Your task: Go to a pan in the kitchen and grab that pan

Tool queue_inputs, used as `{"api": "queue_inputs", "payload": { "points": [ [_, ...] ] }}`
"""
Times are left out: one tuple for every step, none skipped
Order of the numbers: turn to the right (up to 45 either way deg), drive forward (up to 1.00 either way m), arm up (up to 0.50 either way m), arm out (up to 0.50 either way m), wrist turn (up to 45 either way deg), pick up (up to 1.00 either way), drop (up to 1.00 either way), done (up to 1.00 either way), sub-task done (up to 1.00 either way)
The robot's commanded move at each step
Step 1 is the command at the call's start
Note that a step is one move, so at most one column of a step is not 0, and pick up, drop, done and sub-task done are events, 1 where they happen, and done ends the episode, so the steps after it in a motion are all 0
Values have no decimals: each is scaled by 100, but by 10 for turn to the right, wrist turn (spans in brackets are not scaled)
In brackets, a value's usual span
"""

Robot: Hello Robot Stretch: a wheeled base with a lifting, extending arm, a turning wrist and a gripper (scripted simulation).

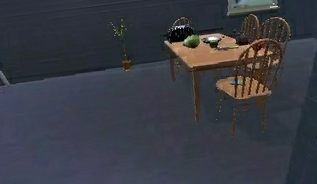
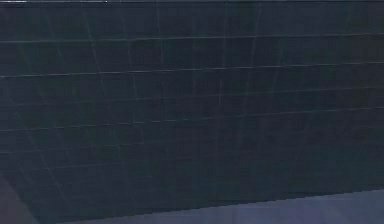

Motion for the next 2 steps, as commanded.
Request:
{"api": "queue_inputs", "payload": {
  "points": [
    [0,100,0,0,0,0,0,0,0],
    [-30,0,0,0,0,0,0,0,0]
  ]
}}
